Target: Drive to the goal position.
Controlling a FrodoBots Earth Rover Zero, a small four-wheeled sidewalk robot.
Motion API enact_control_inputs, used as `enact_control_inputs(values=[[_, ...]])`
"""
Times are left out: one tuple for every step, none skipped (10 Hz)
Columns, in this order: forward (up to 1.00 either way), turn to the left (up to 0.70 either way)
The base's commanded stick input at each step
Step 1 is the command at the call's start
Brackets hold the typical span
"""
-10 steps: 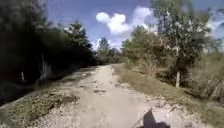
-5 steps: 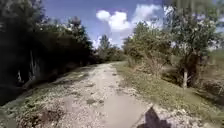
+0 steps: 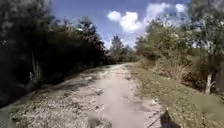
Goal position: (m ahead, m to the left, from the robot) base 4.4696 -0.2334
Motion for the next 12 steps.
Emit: enact_control_inputs(values=[[0.85, 0.0], [0.85, 0.0], [0.85, 0.0], [0.85, 0.0], [0.85, 0.0], [0.85, 0.0], [0.85, 0.0], [0.85, 0.0], [0.85, 0.0], [0.85, -0.11], [0.85, -0.27], [0.85, -0.28]])
